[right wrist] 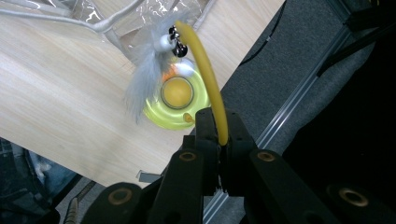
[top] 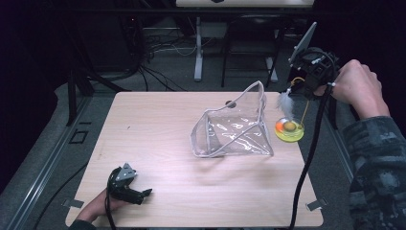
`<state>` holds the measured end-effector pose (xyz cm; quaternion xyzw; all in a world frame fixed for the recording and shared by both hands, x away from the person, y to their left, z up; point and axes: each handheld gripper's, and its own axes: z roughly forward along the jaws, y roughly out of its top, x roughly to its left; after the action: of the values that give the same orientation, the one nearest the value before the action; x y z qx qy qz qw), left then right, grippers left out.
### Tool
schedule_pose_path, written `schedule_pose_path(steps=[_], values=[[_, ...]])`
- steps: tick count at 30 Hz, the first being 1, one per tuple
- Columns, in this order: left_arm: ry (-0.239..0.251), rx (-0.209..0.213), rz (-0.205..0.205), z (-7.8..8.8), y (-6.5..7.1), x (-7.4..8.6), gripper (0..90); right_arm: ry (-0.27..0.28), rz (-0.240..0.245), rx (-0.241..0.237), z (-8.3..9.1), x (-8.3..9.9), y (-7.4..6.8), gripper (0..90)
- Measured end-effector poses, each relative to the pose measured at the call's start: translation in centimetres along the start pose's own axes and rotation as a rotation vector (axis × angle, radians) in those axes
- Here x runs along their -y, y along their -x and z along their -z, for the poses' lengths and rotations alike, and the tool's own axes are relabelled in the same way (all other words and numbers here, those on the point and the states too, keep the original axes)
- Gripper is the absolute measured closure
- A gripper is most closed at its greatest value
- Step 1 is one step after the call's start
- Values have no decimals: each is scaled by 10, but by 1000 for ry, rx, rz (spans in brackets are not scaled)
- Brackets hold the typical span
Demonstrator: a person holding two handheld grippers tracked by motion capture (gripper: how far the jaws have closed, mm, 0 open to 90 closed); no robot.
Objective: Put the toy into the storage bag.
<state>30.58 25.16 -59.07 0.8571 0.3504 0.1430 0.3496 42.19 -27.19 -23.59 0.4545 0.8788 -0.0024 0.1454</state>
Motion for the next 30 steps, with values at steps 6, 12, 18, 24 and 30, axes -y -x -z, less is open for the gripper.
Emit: schedule_pose_path(steps=[6,12,18,24,30], values=[[0,0,0,0,0,0,1,26,1,28,8,-1,0,871],[0,0,0,0,0,0,1,28,4,33,17,-4,0,871],[0,0,0,0,0,0,1,41,-1,40,24,-7,1,870],[0,0,0,0,0,0,1,51,-2,35,29,-10,0,870],[0,-1,0,0,0,0,1,67,7,48,33,-12,-1,871]])
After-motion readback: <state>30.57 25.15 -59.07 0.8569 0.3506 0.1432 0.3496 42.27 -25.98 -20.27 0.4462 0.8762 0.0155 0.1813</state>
